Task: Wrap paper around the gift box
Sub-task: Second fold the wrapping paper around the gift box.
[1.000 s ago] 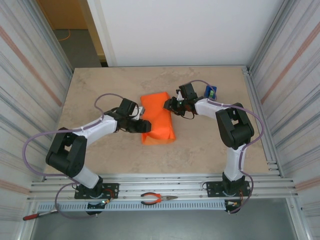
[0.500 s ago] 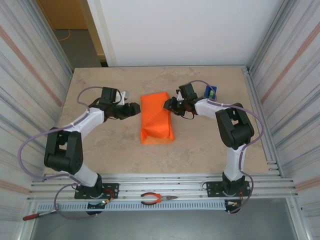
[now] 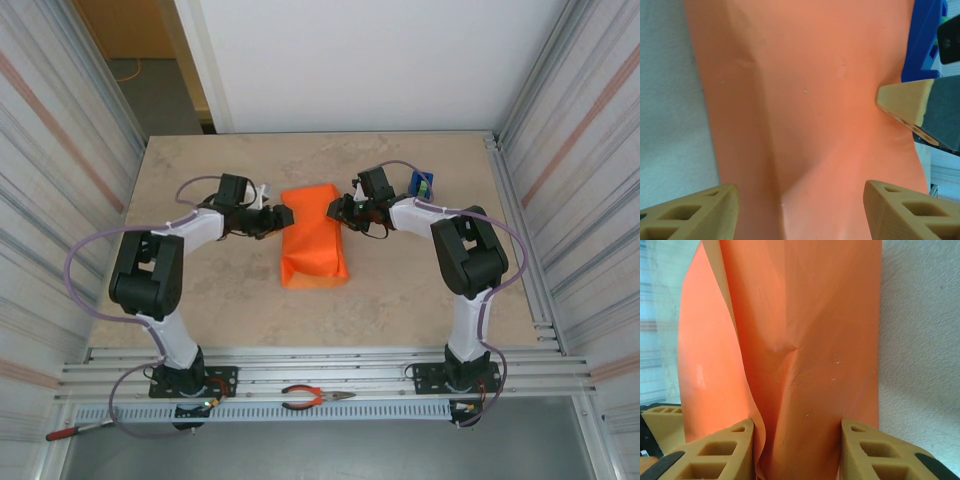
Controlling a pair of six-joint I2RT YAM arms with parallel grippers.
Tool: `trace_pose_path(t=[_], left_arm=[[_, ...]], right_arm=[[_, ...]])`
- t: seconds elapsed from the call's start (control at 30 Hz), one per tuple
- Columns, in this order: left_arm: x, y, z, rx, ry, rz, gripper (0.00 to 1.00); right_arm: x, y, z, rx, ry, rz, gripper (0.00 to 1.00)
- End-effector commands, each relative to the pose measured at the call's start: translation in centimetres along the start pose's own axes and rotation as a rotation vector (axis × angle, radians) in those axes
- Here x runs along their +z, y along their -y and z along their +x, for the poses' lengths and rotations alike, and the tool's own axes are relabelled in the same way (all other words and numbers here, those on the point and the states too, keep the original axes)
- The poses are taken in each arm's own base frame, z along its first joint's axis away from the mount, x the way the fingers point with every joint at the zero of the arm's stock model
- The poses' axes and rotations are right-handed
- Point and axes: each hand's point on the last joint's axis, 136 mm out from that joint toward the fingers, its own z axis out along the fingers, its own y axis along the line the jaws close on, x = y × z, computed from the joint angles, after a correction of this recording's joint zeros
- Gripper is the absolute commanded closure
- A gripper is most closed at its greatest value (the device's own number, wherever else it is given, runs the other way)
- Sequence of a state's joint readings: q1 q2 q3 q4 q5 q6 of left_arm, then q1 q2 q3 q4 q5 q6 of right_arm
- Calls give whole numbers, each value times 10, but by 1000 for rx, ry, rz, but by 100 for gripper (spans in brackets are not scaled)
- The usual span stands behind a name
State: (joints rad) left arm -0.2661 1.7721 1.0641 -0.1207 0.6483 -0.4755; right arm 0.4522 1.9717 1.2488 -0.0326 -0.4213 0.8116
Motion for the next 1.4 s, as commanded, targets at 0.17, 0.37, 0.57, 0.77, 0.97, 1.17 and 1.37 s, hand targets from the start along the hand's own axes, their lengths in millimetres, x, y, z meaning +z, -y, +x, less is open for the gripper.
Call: trace_pose_path(t=[0.17, 0.37, 0.57, 0.77, 0.97, 1.17, 1.37], left_arm=[[21, -1, 17, 50, -58, -35, 33], [26, -23, 35, 59, -101, -174, 34], [27, -33, 41, 51, -116, -235, 35], [27, -35, 46, 58, -126, -252, 36], [27, -36, 48, 68, -130, -260, 36], [28, -36, 48, 73, -133, -262, 37], [27, -35, 47, 77, -133, -263, 37]], right_arm=[[17, 47, 43, 87, -117, 151, 62], [10, 23, 29, 65, -118, 100, 60], [-26, -9, -9, 35, -42, 34, 50], [-66, -12, -25, 49, 34, -3, 48], [-68, -32, -3, 18, 19, -64, 57], [-40, -55, 25, -32, -52, -94, 67], [-18, -38, 49, -12, -102, -65, 72]])
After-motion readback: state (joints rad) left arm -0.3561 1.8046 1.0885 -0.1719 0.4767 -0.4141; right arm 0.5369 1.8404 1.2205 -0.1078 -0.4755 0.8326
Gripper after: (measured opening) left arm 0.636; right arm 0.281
